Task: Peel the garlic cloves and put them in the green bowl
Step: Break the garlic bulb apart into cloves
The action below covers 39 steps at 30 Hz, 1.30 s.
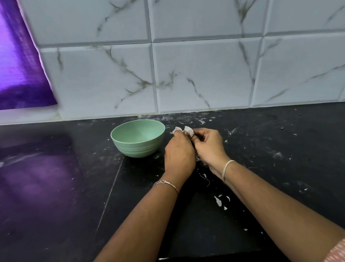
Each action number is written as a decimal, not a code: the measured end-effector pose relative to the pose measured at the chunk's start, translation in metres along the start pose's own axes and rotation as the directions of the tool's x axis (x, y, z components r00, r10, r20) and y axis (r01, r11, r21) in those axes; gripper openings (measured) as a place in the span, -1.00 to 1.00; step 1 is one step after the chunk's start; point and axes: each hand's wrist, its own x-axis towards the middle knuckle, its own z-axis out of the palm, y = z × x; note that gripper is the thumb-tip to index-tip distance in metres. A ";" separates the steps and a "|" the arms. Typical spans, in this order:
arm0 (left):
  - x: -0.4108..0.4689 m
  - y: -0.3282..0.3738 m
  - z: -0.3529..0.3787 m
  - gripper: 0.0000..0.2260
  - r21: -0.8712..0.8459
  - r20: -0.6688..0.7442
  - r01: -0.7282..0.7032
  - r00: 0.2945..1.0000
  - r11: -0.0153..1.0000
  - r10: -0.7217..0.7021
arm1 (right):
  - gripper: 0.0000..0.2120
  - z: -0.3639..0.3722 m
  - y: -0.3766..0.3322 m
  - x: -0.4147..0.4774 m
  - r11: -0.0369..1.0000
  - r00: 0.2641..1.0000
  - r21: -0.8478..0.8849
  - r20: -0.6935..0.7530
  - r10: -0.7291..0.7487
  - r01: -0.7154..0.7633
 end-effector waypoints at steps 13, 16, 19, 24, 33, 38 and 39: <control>0.001 0.000 0.002 -0.86 0.052 -0.028 -0.024 0.999 0.998 0.025 | -0.88 -0.002 -0.002 -0.004 0.998 1.000 0.059 0.012 0.023 -0.024; 0.001 -0.001 0.002 -0.87 0.043 -0.027 -0.028 0.999 0.999 0.029 | -0.86 -0.002 -0.002 -0.004 0.997 0.999 0.069 0.032 0.023 -0.025; 0.000 -0.001 0.002 -0.86 0.007 -0.021 -0.014 1.000 1.000 0.014 | -0.88 -0.003 -0.002 -0.004 0.996 0.999 0.090 0.046 0.019 -0.023; -0.002 0.000 0.001 -0.78 -0.150 0.014 0.076 0.997 0.986 -0.075 | -0.89 -0.003 -0.009 -0.005 0.976 0.994 0.200 0.085 0.074 -0.090; 0.002 -0.003 0.005 -0.63 -0.234 0.094 0.118 0.991 0.965 -0.098 | -0.87 -0.010 -0.016 -0.008 0.883 0.966 0.394 0.144 0.216 -0.256; 0.000 -0.003 0.003 -0.66 -0.171 0.055 0.103 0.994 0.980 -0.095 | -0.85 -0.004 -0.020 -0.012 0.893 0.968 0.373 0.093 0.233 -0.251; -0.001 -0.002 0.003 -0.67 -0.145 0.039 0.087 0.996 0.986 -0.082 | -0.82 -0.002 -0.019 -0.012 0.901 0.968 0.353 0.074 0.240 -0.250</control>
